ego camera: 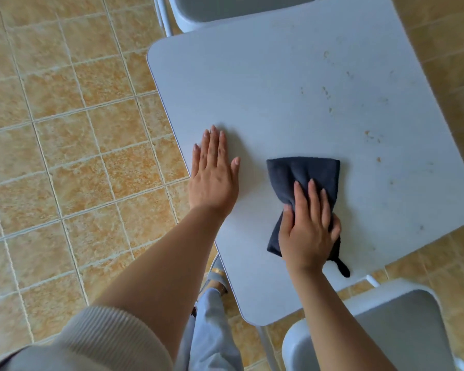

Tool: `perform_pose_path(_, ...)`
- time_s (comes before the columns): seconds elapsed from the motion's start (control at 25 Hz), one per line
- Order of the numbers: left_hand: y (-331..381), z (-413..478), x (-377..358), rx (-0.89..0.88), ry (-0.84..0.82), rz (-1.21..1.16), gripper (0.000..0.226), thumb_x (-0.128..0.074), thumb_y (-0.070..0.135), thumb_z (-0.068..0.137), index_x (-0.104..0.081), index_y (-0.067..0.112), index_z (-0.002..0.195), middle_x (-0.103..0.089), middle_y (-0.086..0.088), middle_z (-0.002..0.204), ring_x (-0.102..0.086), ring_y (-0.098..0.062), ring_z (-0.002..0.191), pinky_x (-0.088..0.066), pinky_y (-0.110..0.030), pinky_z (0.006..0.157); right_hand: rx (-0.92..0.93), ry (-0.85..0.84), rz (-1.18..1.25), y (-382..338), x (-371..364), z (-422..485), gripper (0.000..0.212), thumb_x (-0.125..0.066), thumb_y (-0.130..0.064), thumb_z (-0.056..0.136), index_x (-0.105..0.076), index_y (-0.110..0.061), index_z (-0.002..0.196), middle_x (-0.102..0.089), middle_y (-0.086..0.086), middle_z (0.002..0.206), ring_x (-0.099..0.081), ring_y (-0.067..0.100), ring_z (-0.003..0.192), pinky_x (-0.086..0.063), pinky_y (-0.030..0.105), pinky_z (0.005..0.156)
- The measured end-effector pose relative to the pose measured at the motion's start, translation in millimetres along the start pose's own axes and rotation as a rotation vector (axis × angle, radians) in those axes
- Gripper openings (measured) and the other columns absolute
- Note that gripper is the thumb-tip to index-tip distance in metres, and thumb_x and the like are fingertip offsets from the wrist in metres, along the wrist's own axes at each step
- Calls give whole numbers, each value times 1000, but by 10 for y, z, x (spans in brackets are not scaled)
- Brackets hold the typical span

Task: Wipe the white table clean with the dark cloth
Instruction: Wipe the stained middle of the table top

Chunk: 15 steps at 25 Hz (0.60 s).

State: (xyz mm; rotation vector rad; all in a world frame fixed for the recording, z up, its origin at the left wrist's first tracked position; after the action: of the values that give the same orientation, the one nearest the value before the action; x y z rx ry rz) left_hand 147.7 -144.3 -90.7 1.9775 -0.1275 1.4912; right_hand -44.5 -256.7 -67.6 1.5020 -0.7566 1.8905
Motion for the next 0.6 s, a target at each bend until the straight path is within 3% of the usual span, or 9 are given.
perform_pose_path(0.16, 265, -13, -88, -134, -4, 41, 61, -9, 40, 101, -8, 9, 154, -3, -6, 162, 4, -16, 149, 7, -34, 120, -273, 6, 76, 231, -106, 549, 44, -45, -35, 98, -52, -28, 140, -44, 0, 153, -42, 24, 141, -38, 52, 98)
perform_pose_path(0.4, 519, -10, -221, -60, 17, 21, 67, -7, 44, 98, -13, 6, 153, -9, -9, 162, -2, -18, 149, 8, -31, 119, -73, 10, 99, -68, -2, 13, 42, -48, -36, 100, -53, -29, 141, -45, -1, 153, -42, 20, 142, -36, 46, 103)
perform_pose_path(0.52, 693, 4, -275, -136, -11, 55, 64, -8, 43, 99, -13, 8, 153, -7, -7, 162, 0, -17, 149, 7, -33, 120, -55, -25, 75, 282, 74, -286, 43, -43, -38, 102, -50, -30, 143, -44, -2, 154, -42, 19, 142, -37, 46, 104)
perform_pose_path(0.6, 900, -8, -346, -218, -35, 77, 62, -9, 42, 100, -12, 9, 153, -6, -6, 162, 2, -16, 149, 5, -35, 121, -145, -13, 27, 700, 97, -194, 42, -43, -37, 102, -51, -29, 142, -45, -2, 153, -42, 20, 141, -37, 46, 102)
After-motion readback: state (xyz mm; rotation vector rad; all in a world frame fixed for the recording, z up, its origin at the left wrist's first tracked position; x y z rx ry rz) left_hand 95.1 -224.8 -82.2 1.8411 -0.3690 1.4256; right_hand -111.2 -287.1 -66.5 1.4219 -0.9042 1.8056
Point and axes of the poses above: each hand's wrist, its own z-axis towards the middle knuckle, its own x-axis out of the back of the hand, y = z × x, the point moved 10 cm from there along z, towards the middle knuckle
